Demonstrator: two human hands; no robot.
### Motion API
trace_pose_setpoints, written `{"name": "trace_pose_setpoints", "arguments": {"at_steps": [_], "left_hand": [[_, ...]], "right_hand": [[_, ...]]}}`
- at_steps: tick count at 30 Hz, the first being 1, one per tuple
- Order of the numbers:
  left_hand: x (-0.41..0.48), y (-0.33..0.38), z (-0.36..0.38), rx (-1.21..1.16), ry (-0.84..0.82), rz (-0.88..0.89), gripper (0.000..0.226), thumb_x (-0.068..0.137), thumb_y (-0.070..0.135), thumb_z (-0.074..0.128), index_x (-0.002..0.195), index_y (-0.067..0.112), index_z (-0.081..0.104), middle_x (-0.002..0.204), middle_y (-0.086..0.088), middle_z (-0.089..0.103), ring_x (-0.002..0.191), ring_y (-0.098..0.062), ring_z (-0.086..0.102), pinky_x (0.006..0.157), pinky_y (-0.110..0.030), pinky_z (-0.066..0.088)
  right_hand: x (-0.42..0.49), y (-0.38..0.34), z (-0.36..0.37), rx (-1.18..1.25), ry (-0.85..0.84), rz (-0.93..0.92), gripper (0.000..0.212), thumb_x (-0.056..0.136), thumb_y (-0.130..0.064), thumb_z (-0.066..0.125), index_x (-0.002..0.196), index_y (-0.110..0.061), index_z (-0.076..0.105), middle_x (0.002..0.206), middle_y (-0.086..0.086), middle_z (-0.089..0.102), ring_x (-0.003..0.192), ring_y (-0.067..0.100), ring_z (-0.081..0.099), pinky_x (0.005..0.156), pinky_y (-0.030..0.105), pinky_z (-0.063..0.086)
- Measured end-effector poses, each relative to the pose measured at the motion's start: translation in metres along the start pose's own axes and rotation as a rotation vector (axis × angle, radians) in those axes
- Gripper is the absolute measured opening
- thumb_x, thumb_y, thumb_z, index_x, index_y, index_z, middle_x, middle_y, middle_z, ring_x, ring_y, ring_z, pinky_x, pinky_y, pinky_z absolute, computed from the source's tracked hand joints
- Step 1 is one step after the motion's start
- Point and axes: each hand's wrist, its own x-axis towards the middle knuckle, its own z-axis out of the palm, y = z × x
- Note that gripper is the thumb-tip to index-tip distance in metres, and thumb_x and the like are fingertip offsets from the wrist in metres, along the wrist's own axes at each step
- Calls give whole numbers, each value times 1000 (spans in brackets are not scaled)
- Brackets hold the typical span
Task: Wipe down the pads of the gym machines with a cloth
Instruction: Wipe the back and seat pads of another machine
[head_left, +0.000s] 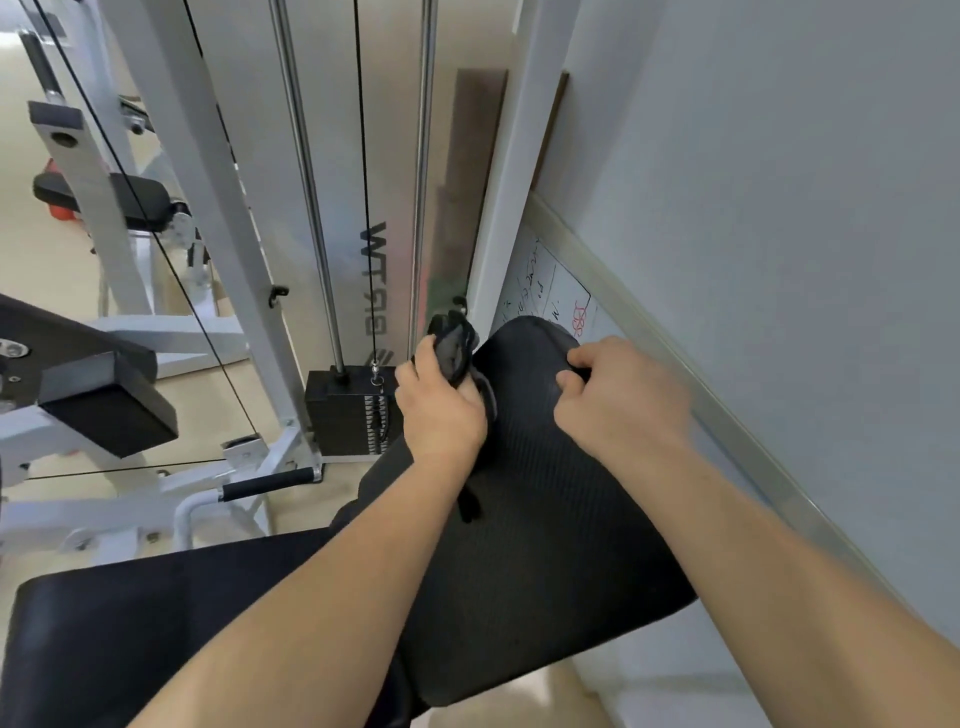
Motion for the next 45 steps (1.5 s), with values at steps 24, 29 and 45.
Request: {"name": "trace_pose_setpoints", "arguments": {"at_steps": [24, 29, 45], "left_hand": [[-158, -82, -13, -61, -138, 149, 78, 83, 11, 74, 145, 36, 34, 135, 4, 36, 120, -23, 52, 91, -36, 50], [-162, -101, -19, -77, -63, -549, 59, 101, 32, 58, 152, 21, 32, 142, -14, 39, 123, -42, 51, 103, -49, 44], [-255, -102, 1, -187, 54, -244, 56, 95, 23, 63, 147, 31, 43, 130, -1, 45, 118, -21, 52, 97, -33, 42]], "right_hand": [[-29, 29, -13, 284, -194, -77, 50, 98, -38, 64, 147, -31, 55, 148, -11, 58, 139, 18, 51, 108, 31, 40], [-85, 78, -10, 171, -113, -27, 51, 86, -62, 58, 129, -35, 62, 120, -11, 62, 114, 16, 60, 89, 40, 51], [-168, 120, 51, 1122, -136, 303, 60, 79, -42, 87, 129, -28, 56, 104, -17, 70, 102, 7, 70, 93, 36, 59]]}}
